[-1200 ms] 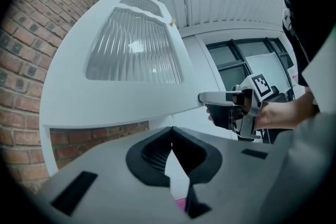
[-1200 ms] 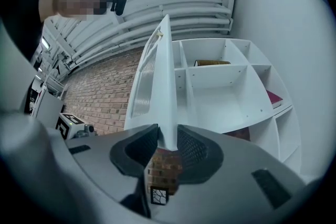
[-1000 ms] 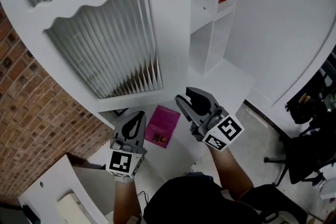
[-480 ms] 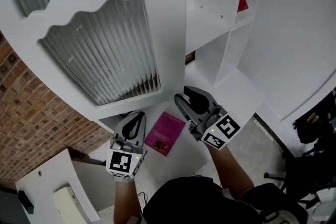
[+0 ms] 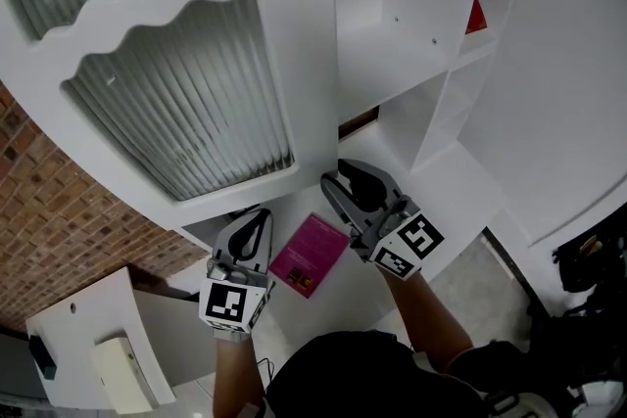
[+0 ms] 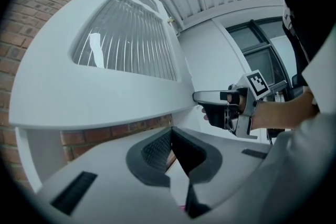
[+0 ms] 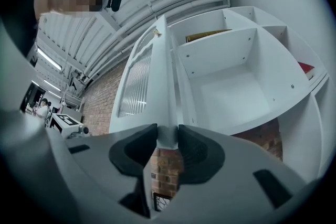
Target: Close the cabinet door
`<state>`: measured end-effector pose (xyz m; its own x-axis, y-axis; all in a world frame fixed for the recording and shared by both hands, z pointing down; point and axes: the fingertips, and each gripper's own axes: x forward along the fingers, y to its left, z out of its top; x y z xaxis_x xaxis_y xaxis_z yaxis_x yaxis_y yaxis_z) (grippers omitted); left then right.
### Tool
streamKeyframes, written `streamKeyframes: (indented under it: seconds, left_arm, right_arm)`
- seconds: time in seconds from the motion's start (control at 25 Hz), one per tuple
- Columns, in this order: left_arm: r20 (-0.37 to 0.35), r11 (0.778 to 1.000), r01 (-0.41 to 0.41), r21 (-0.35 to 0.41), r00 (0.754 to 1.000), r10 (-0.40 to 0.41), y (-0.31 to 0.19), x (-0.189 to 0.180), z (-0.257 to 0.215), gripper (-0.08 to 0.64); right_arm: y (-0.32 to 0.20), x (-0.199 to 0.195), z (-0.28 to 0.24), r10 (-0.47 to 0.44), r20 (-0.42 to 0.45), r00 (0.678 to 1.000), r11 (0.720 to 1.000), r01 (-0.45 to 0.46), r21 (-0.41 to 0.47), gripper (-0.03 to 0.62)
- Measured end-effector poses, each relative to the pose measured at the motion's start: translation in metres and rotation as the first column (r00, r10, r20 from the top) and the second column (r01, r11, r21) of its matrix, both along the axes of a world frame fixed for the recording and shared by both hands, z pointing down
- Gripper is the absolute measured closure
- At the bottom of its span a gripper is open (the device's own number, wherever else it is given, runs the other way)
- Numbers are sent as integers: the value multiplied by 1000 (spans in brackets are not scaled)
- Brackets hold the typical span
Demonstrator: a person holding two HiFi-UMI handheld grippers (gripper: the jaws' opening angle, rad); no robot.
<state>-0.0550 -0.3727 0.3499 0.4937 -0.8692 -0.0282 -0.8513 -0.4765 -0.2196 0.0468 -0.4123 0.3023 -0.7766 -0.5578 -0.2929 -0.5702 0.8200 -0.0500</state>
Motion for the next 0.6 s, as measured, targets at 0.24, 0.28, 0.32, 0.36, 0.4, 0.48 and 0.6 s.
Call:
streamKeyframes:
  seconds: [0.24, 0.28, 0.32, 0.36, 0.4, 0.48, 0.6]
  left_arm:
    - [-10, 999, 39, -15, 999, -39, -5, 2, 3, 553]
    - [-9, 999, 45, -12, 999, -45, -5, 2, 4, 553]
    - [-9, 999, 51, -11, 999, -51, -6, 2, 5, 552]
    - [-10, 998, 57, -14, 998, -57, -7, 2, 5, 553]
    - [-13, 998, 62, -19, 998, -62, -7, 3, 6, 552]
    - [-17, 997, 72, -24, 997, -73, -8, 3, 8, 553]
    - [-20, 996, 88, -28, 996, -89, -9, 2, 13, 552]
  right_arm:
    - [-13, -2, 1, 4, -24, 1000, 1000, -4, -2, 471]
    - [-15, -3, 1, 2, -28, 1000, 1000, -2, -2, 471]
    - [-18, -4, 1, -1, -31, 1000, 1000, 1, -4, 471]
    - [-20, -5, 1, -4, -32, 999, 1000, 4, -7, 471]
    - [-23, -6, 1, -7, -31, 999, 1000, 7, -9, 471]
    - [-28, -9, 1, -13, -28, 1000, 1000, 12, -14, 471]
    - [-34, -12, 1, -15, -28, 999, 1000, 15, -11, 471]
